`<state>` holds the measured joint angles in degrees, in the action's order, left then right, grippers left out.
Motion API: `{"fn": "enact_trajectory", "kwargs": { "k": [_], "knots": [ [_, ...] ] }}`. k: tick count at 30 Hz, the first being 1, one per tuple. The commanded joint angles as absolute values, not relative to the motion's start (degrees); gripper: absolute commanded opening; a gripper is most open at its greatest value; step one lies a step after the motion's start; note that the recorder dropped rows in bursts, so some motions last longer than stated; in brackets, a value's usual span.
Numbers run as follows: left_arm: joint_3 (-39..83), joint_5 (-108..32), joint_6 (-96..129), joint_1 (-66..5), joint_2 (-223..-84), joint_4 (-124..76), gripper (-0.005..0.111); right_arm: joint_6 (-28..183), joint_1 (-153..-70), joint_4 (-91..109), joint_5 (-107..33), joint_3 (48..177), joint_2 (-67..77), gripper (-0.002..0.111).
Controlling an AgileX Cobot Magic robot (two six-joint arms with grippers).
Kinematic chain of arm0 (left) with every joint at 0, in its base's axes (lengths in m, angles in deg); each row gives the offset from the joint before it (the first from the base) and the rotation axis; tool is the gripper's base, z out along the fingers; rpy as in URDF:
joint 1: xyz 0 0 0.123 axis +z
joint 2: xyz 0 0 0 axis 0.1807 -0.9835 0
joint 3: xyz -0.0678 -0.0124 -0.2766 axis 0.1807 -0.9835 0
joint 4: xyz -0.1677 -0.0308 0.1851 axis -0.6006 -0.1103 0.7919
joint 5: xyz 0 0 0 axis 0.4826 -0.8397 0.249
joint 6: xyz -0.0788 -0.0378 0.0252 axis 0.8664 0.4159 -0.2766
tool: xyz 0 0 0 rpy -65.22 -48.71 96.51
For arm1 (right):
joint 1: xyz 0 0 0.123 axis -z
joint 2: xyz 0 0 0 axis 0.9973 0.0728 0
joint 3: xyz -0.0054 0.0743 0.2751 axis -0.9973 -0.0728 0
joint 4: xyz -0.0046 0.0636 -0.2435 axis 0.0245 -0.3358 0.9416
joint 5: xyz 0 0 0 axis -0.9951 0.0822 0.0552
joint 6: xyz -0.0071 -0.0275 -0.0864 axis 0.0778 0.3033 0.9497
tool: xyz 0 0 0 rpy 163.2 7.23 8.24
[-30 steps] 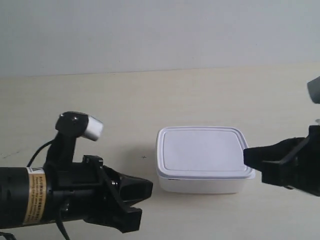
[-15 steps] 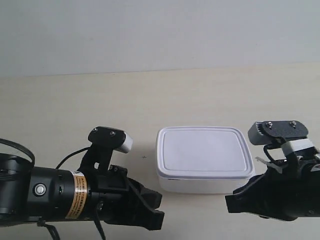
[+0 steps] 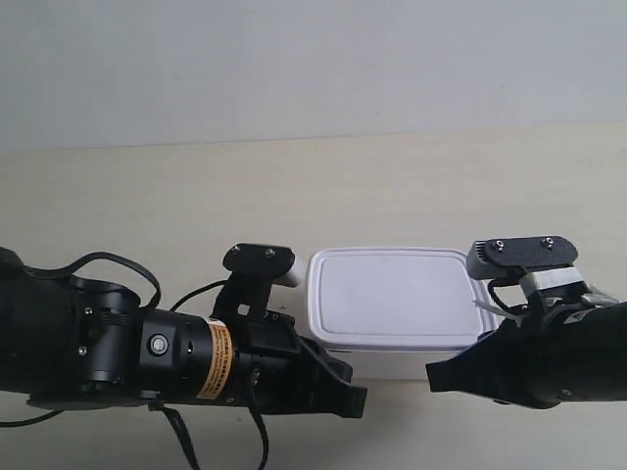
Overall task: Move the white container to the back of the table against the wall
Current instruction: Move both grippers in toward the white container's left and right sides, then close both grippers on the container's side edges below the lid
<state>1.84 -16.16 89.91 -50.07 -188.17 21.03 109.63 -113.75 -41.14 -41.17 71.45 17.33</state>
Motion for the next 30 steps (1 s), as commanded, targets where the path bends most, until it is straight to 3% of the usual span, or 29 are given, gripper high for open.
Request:
{"fn": "enact_trajectory", "kwargs": {
  "k": [1,30],
  "knots": [
    [3.59,-16.23,90.35,-50.49,-189.96,20.15,0.0,109.77,-113.86,-40.94,-38.12,72.07,19.02,0.0],
    [13.6,-26.57,89.64,-50.36,-194.29,18.76,0.0,111.15,-113.86,-40.54,-37.79,80.77,27.94,0.0]
  ]
}}
